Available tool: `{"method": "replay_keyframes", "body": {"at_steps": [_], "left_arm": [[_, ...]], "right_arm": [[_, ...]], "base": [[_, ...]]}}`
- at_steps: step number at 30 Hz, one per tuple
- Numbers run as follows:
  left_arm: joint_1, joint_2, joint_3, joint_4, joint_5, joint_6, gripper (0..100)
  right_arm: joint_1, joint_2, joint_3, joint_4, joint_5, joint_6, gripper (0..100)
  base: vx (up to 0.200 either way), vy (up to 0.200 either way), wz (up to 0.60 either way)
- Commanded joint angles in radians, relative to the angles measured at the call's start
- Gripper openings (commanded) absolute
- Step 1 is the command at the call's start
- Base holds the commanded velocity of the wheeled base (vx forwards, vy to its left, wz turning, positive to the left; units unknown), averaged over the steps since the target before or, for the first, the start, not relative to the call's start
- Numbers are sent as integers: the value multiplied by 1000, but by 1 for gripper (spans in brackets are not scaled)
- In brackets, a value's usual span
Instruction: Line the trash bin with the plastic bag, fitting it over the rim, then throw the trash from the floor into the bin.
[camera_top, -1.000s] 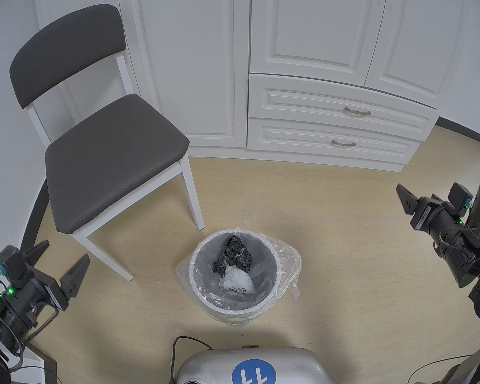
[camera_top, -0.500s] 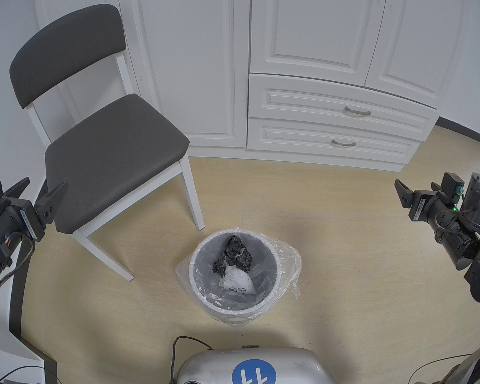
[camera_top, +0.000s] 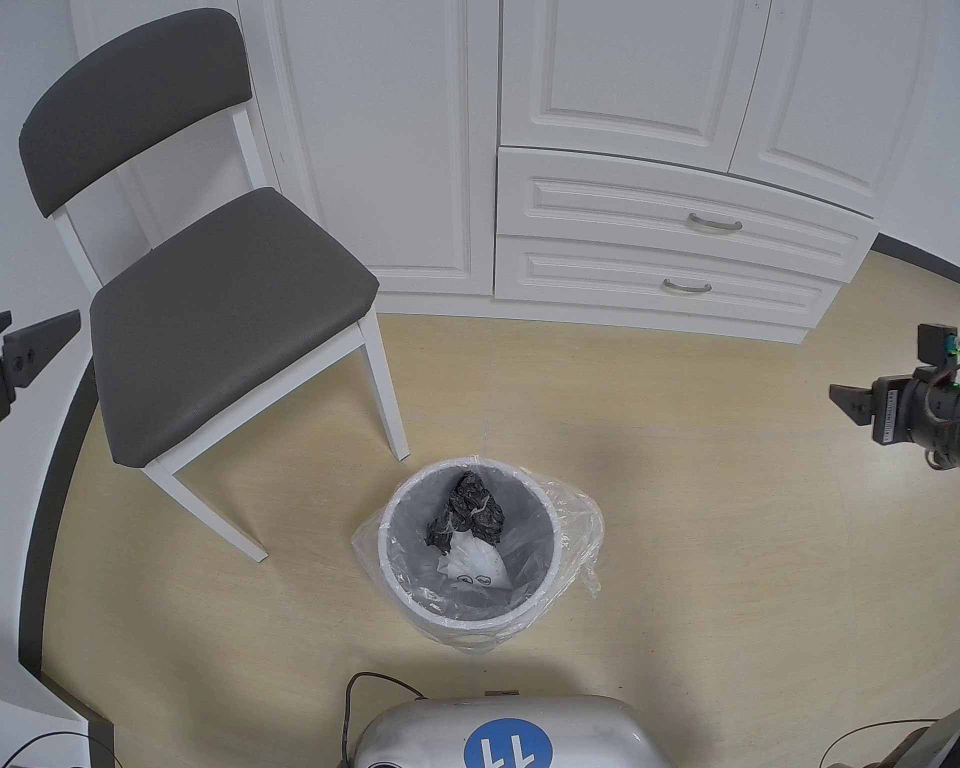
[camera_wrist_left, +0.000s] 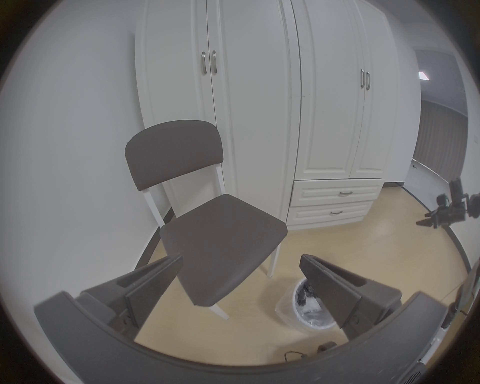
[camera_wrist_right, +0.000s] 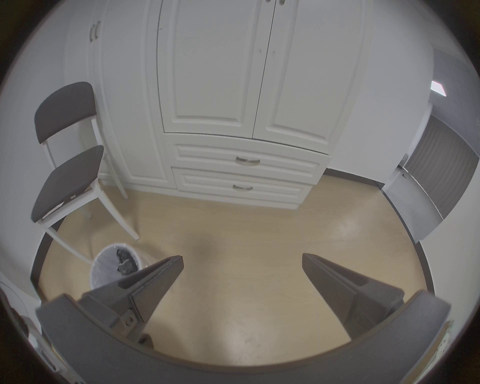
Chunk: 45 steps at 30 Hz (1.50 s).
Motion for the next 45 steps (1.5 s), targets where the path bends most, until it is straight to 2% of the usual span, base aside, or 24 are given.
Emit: {"method": "replay_keyframes", "body": {"at_steps": [1, 4, 5, 7, 28, 37, 41, 45], "left_arm": [[1, -181, -110, 210, 3, 11, 100], [1, -232, -101, 222, 3, 12, 100], [1, -247, -101, 220, 5, 12, 100], [4, -252, -104, 216, 11, 9, 100], [64, -434, -136, 204, -3, 11, 100], [79, -543, -148, 202, -9, 23, 100], [90, -585, -148, 204, -9, 29, 100], [113, -615, -139, 207, -11, 58, 100]], "right_arm": [[-90, -282, -158, 229, 103, -7, 100], [-121, -345, -144, 236, 160, -6, 100], [-127, -392, -129, 236, 204, -6, 100], [-129, -442, -113, 237, 234, -6, 100], [-101, -891, -83, 237, 260, -6, 100], [-101, -1095, 12, 237, 267, 2, 100], [-112, -1176, 66, 237, 313, 53, 100], [-124, -1224, 81, 237, 320, 122, 100]], "base": [[0, 0, 0], [0, 0, 0], [0, 0, 0], [0, 0, 0], [0, 0, 0], [0, 0, 0], [0, 0, 0], [0, 0, 0]]}}
